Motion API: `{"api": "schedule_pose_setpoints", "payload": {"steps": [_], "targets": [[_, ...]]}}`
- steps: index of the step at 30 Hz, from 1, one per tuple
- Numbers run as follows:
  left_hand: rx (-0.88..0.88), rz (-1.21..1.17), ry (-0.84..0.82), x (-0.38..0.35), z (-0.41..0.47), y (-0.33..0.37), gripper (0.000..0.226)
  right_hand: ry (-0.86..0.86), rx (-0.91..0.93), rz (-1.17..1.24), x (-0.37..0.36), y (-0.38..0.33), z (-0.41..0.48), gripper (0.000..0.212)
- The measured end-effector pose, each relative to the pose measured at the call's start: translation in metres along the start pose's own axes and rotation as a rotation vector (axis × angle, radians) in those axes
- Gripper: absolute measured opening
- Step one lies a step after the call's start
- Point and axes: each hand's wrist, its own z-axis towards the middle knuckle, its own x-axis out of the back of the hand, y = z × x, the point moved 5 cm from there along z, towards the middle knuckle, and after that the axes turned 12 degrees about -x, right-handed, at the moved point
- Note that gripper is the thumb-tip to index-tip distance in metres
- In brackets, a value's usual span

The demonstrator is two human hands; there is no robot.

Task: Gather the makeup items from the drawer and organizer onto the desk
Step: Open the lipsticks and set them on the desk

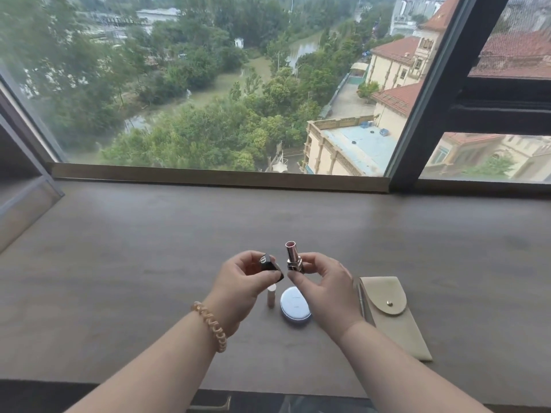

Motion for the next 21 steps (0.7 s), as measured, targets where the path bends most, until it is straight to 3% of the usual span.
{"api": "schedule_pose_setpoints", "payload": {"steps": [7, 10, 16, 21], "targets": [[0.038, 0.072, 0.033, 0.014, -0.003, -0.021, 0.026, -0.047, -0.047, 0.004, -0.032, 0.011, -0.011, 0.028], [0.029, 0.040, 0.050, 0.013, -0.004, -0.025, 0.013, -0.031, -0.052, -0.001, -0.042, 0.014, -0.014, 0.029], [0.071, -0.061, 0.192, 0.020, -0.003, -0.037, 0.012, -0.023, -0.085, 0.001, -0.063, 0.015, -0.018, 0.022], [0.036, -0.138, 0.200, 0.024, -0.002, -0.039, 0.007, -0.032, -0.099, 0.028, -0.075, 0.010, -0.022, 0.025]]}}
